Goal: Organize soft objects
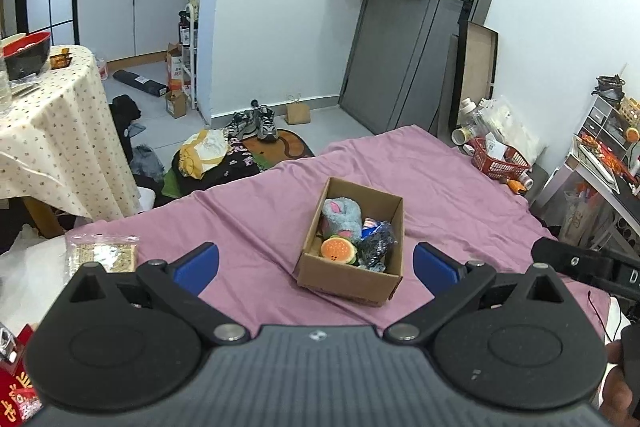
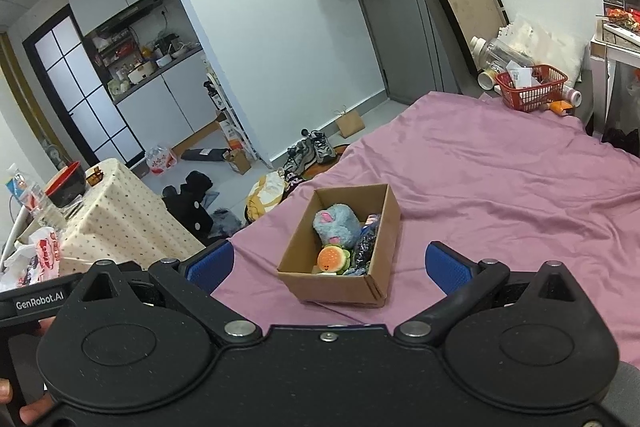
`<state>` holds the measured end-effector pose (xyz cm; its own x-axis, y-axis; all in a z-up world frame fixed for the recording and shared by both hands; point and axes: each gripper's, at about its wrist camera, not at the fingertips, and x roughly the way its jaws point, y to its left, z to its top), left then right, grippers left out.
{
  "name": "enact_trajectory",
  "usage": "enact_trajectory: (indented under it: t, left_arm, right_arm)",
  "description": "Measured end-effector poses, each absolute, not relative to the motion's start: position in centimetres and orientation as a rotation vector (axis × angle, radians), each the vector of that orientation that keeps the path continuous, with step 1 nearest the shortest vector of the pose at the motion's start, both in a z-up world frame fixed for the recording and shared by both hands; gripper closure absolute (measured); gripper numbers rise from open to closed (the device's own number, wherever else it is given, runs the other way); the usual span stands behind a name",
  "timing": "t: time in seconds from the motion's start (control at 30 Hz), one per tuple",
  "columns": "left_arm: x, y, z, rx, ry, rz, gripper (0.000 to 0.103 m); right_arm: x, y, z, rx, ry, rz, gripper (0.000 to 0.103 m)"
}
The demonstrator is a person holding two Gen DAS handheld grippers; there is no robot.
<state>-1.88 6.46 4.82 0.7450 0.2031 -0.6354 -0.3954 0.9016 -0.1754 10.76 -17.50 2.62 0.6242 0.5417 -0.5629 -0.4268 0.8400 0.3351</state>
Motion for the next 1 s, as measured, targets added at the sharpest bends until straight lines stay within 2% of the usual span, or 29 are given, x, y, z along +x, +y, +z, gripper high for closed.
enact_trajectory:
  t: [1.0]
  left_arm:
    - [-3.1, 4.7, 4.1, -0.225, 0.671, 0.226, 0.001]
  right_arm:
    - [8.1, -18.9, 2.3, 0.102, 0.724, 0.513, 0.0]
